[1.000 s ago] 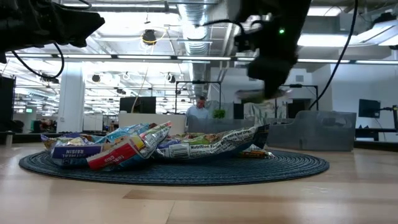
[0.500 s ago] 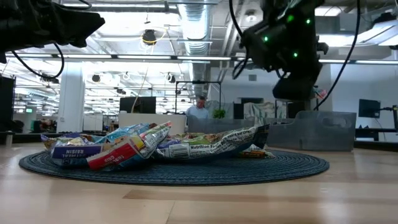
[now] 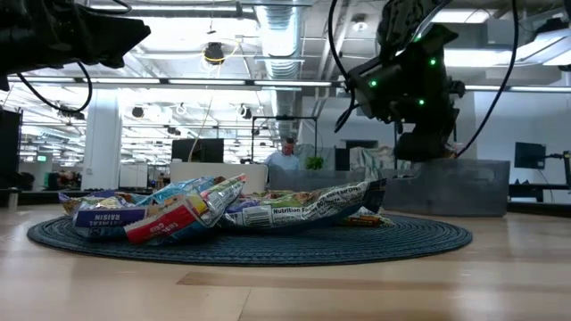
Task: Pick and place Granola Bars by type
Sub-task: Put the red granola bar into the bottom black bin, then put the yellow granola bar into the white bin
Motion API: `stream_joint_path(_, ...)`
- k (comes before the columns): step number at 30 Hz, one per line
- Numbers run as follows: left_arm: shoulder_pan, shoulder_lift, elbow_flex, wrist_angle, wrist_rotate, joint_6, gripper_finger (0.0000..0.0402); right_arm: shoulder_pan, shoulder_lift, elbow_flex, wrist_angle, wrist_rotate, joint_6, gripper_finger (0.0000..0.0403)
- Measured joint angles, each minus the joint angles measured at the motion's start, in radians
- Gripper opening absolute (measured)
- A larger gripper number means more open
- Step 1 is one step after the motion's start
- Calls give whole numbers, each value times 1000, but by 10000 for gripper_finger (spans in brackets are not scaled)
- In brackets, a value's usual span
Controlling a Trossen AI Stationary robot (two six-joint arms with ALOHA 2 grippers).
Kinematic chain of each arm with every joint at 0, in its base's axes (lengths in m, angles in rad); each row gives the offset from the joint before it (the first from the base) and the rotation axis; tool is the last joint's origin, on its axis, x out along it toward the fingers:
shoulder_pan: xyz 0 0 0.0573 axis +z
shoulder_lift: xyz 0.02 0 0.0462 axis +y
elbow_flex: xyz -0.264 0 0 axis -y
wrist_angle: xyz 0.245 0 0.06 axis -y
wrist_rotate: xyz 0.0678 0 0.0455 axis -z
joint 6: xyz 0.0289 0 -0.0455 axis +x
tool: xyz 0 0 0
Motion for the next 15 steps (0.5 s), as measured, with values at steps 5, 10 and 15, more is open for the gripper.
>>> stream_joint_path(5,0,0,0,0,0,0,126,19,0,0,0,5,0,184)
stream_joint_path(10,0,0,0,0,0,0,126,62,-16,11,-11,30,8,227)
stream_joint_path(15,0,0,0,-1,-3,2,125,128,-109,37,-77,105,85,236)
